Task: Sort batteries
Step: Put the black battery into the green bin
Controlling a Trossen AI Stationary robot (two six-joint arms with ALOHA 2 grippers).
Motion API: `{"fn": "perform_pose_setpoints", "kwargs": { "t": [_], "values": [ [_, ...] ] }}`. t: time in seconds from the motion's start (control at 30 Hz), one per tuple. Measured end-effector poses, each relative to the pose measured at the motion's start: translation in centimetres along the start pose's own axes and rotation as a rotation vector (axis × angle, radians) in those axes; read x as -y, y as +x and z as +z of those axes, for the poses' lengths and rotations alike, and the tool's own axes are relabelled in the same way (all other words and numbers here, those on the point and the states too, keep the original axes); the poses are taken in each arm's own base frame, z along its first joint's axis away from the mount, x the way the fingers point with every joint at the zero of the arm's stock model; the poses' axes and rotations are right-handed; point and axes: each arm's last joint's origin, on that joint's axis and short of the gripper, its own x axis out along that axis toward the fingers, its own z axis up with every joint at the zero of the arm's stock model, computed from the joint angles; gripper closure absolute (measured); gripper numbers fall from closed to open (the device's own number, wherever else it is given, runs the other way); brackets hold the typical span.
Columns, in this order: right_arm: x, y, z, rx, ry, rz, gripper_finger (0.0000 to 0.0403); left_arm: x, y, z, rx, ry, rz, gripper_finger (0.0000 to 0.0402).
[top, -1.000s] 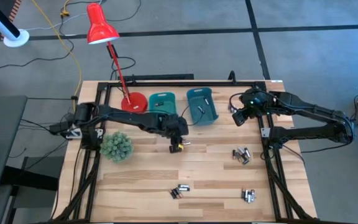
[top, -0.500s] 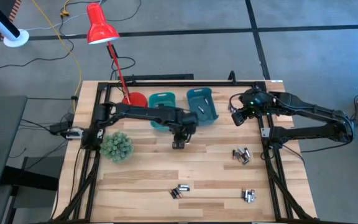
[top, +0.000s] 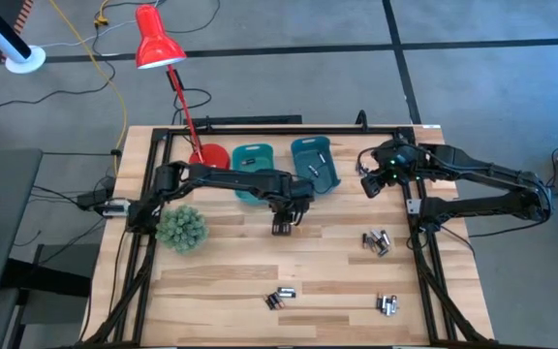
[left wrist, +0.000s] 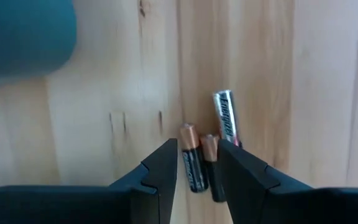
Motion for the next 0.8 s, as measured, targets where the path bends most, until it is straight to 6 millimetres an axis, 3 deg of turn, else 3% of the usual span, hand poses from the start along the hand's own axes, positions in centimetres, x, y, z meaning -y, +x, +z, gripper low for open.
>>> {"fn": "perform_pose_setpoints", "kwargs": {
  "t": [0.23, 0.8],
  "values": [
    [0.0, 0.0, 0.0, 0.000, 0.000, -0.001, 0.0214, 0.1, 2.0, -0.4, -0.067, -0.025, 0.011, 0.0294],
    [0.0, 0.0, 0.0, 0.000, -0.008, -0.001, 0.0214, 0.9, 2.2, -0.3, -0.068, -0.082, -0.031, 0.0295]
  ]
}}
